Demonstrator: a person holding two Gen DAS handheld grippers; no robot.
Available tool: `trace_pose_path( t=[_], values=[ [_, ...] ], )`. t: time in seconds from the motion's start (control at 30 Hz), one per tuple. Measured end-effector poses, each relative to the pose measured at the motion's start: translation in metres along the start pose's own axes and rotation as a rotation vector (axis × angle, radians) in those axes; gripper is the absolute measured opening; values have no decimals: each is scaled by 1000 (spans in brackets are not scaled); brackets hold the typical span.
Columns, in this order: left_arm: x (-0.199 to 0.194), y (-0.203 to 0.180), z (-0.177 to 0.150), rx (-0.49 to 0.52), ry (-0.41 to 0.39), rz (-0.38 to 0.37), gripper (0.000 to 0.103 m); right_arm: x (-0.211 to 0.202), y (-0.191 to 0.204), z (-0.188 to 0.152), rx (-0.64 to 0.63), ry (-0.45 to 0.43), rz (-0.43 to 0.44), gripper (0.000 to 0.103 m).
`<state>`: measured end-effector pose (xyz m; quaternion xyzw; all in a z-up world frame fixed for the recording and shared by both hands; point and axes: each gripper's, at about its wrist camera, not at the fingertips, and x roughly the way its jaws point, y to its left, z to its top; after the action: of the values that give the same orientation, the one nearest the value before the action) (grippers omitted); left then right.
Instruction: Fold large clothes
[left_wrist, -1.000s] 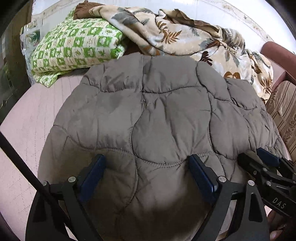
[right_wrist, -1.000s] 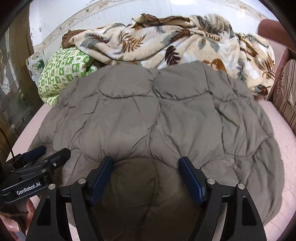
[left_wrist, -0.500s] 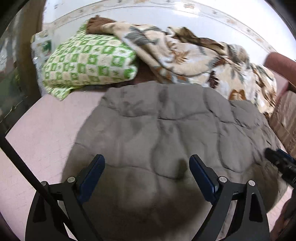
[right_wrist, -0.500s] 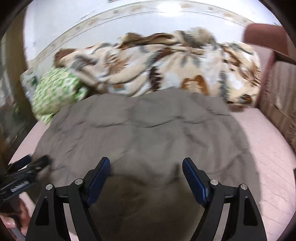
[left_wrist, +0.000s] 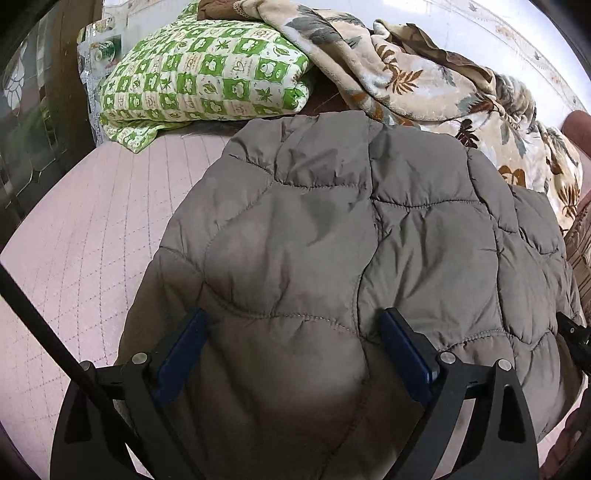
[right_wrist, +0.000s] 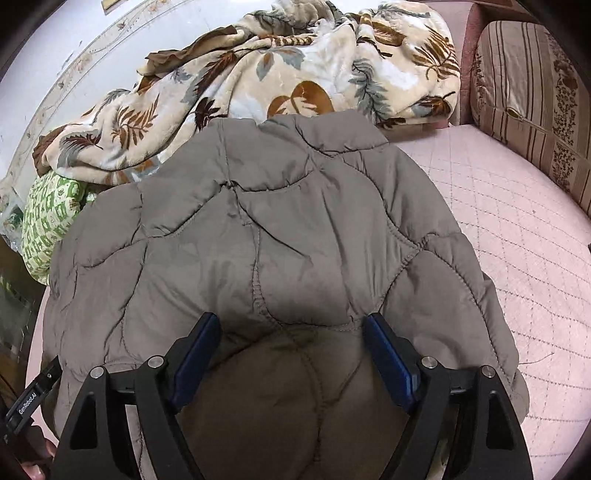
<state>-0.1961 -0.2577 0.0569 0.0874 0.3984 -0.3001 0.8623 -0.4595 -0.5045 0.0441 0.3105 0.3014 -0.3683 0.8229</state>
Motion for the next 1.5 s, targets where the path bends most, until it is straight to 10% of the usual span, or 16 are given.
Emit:
trace_pose_path(
  t=[1.0,1.5],
  values=[
    [-25,-8,-2,23,-158,71,94,-50,-21,-7,-57,-23,12,85],
    [-6,-9,-5,43,-94,51,94,-31,-22,-11,-48,33,-7,87]
  ],
)
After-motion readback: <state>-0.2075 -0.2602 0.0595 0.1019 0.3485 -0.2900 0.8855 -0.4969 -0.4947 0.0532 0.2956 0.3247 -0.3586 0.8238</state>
